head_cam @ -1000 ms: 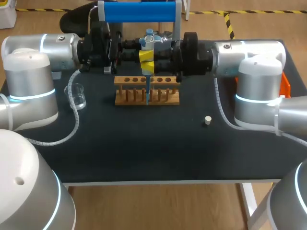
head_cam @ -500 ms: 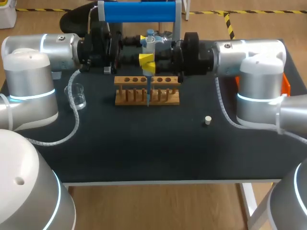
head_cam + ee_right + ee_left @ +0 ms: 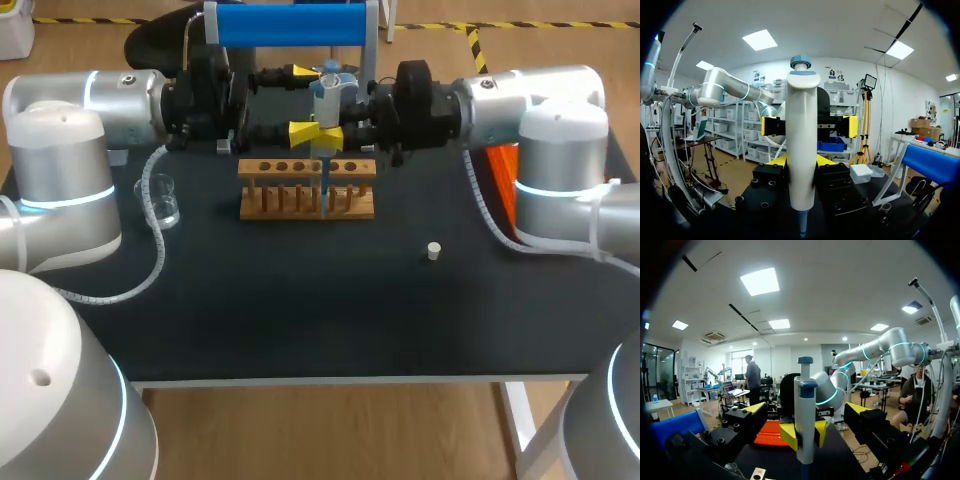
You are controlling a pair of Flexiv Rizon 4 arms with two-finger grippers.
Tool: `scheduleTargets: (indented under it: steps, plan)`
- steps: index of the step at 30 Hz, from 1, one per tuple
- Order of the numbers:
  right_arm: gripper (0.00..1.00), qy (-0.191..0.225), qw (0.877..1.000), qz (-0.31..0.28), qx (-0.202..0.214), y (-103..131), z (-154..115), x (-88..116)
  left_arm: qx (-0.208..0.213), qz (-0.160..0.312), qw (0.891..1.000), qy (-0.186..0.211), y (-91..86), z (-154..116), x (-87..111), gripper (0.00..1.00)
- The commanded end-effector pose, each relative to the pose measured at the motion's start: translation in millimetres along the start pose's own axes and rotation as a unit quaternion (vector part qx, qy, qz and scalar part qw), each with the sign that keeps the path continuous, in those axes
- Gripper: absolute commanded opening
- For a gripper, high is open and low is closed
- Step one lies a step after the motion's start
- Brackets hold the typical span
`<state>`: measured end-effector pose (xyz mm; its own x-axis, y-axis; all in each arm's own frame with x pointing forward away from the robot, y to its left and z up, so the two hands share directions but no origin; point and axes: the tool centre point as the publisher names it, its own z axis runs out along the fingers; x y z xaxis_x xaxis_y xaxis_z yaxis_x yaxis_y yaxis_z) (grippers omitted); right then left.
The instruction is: Invert the test tube, pick up the pipette, mount the tip to pipette, aspirate from beaker and dispense into the tube, eject the tip, return the pipette, and cap with the stopper.
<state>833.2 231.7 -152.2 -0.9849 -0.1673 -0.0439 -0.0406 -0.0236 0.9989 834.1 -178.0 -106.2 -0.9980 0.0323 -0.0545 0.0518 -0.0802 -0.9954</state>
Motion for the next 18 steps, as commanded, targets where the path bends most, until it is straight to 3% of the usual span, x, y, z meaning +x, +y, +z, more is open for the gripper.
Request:
scheduleTargets:
  steps: [1,18]
  plan:
    - [0.00,0.013,1.000,-0.001,0.003,2,-17,0,0.000,0.001,1.000,-0.001,0.2,1,0.4,1.00]
    - [0.00,0.006,1.000,-0.015,0.018,0,-84,-3,0.000,0.001,1.000,-0.001,0.2,1,0.4,1.00]
